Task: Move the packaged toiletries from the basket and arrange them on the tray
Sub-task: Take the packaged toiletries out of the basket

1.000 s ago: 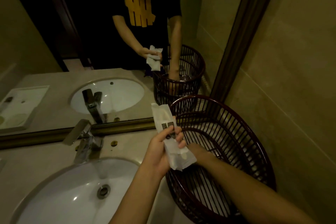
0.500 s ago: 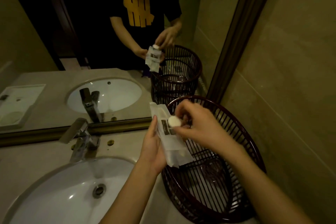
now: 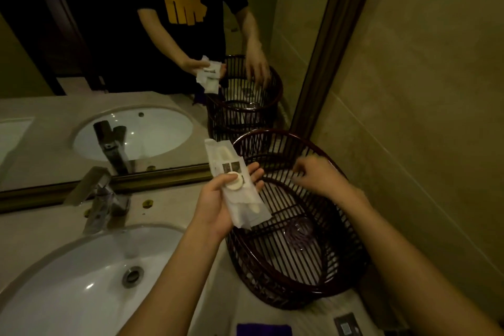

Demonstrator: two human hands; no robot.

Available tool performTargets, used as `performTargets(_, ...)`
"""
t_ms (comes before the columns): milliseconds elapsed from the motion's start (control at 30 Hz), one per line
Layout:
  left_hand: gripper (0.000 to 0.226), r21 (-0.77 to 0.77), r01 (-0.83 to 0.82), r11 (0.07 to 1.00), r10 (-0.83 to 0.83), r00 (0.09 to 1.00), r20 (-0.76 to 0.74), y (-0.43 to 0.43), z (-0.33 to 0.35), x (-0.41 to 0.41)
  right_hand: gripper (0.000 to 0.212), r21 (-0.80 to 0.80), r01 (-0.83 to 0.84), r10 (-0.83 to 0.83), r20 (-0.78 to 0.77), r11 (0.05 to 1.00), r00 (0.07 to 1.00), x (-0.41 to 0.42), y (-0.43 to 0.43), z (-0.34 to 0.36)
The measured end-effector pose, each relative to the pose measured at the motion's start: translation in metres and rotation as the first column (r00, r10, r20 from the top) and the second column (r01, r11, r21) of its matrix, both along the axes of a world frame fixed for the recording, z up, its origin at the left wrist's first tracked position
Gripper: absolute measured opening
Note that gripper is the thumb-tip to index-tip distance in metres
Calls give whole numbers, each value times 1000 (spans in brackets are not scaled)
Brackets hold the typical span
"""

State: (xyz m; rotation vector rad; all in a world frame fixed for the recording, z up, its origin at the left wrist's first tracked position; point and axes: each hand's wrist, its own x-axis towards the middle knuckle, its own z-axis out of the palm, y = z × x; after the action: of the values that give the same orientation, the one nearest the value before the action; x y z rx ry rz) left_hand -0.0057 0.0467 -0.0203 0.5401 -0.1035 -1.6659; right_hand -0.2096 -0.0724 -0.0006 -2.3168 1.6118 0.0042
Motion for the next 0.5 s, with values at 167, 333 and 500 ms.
performTargets(167, 61, 2, 17, 1000, -17, 998, 52, 0, -2, -2, 74, 385, 72, 64, -329, 920, 942, 7, 13, -78)
performTargets(333, 61, 14, 12, 1000, -12, 999, 32, 3, 1, -1, 85, 396, 35, 192, -519, 917, 833, 9, 30, -116)
performTargets(500, 63, 59, 3, 998, -6, 998, 59, 5, 11, -5, 63, 307, 33, 102, -413, 951, 905, 12, 22, -116)
